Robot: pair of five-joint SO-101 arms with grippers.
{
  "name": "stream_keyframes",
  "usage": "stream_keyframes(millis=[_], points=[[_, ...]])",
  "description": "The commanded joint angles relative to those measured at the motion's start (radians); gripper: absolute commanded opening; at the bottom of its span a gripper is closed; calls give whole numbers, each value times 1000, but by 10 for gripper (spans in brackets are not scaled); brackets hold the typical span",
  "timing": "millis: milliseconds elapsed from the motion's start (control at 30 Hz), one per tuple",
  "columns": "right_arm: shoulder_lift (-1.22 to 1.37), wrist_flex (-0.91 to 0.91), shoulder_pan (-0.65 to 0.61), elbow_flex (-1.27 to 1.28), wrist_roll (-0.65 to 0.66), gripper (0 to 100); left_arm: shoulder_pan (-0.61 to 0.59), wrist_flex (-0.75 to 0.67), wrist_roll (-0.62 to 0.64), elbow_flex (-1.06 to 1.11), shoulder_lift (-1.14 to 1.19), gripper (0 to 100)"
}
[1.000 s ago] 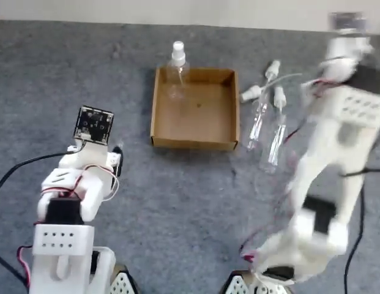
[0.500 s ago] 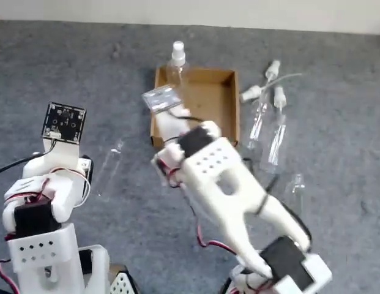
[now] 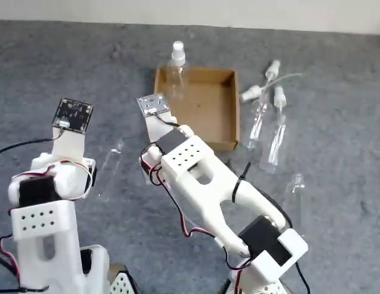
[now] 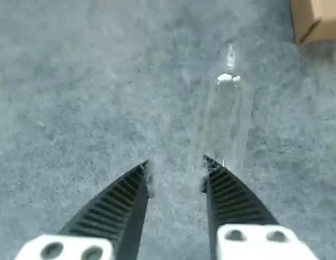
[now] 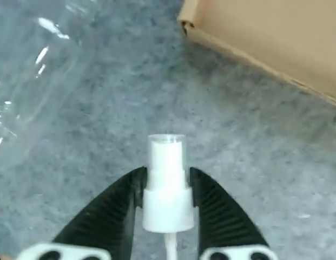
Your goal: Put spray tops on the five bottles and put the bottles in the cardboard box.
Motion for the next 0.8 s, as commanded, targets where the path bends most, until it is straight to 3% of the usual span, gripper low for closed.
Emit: stream_keyframes(millis=[0,300,433,600,767], points=[[-5,-5,-7,-5,-11,198,64,9,-6,-50,13,102],[-13,48,22,-7,-11,224,119,2,3,-25,21,102],[-62,160,62,-35,31,223,153,0,107,-25,22,104],[-266,406,251,-81,221,221,329,0,264,-25,24,175],[-475,553,595,-22,494,221,472,-64,354,-19,27,170]])
